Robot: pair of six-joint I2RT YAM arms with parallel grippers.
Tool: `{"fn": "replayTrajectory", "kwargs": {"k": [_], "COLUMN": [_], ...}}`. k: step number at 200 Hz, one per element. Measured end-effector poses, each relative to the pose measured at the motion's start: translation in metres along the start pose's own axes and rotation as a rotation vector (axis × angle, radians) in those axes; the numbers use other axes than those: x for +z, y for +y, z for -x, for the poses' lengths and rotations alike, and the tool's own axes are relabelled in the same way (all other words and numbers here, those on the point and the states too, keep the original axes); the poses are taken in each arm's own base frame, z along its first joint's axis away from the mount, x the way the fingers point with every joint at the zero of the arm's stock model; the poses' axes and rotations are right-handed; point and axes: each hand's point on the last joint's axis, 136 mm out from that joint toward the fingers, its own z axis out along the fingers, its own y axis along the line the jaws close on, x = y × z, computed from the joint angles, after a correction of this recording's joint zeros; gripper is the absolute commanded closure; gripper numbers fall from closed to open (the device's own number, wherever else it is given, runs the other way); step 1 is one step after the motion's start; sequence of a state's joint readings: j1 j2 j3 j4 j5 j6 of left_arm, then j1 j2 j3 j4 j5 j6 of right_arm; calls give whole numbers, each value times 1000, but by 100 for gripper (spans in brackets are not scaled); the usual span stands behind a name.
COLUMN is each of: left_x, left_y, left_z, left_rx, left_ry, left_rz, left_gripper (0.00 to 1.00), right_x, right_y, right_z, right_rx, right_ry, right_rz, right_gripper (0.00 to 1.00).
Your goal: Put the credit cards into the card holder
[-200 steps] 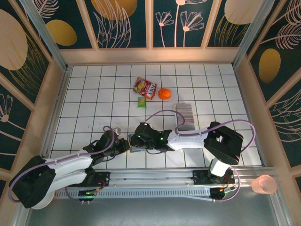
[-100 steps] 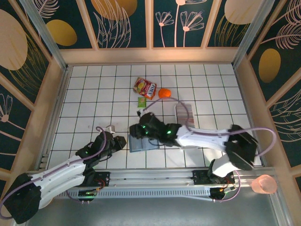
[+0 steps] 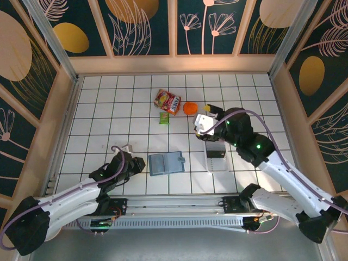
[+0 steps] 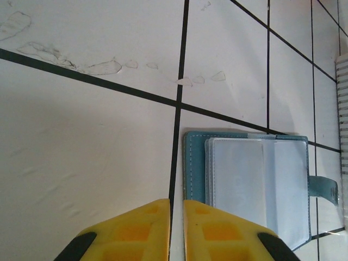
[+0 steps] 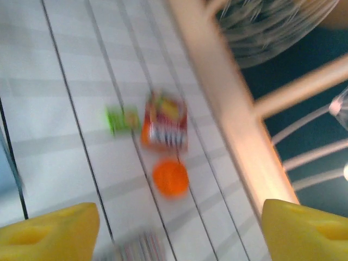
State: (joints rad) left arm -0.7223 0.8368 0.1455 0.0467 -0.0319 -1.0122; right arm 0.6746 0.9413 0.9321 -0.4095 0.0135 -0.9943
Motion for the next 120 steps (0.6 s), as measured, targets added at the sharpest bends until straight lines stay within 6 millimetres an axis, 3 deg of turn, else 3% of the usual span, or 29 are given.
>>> {"fn": "replayTrajectory", "kwargs": {"k": [6, 28, 48, 75, 120], "left_x": [1, 4, 6, 10, 11], "left_y": [0, -1, -4, -2, -3], "left_z": [0, 1, 2, 1, 1], "left_rx": [7, 27, 45, 68, 82], "left_ry": [2, 8, 11, 22, 20], "left_rz": [4, 14, 17, 32, 28], "left_gripper": [86, 87, 87, 87, 87], "right_x": [6, 20, 18, 22, 40], "right_y": [9, 62, 101, 127, 129], "right_z": [-19, -92, -130, -150, -154], "right_rx": [-48, -167, -245, -301, -357], "right_ry": [69, 287, 368, 379, 344], "right_rz": [29, 203, 316, 365, 315], "right_gripper": [1, 1, 1, 1, 5]}}
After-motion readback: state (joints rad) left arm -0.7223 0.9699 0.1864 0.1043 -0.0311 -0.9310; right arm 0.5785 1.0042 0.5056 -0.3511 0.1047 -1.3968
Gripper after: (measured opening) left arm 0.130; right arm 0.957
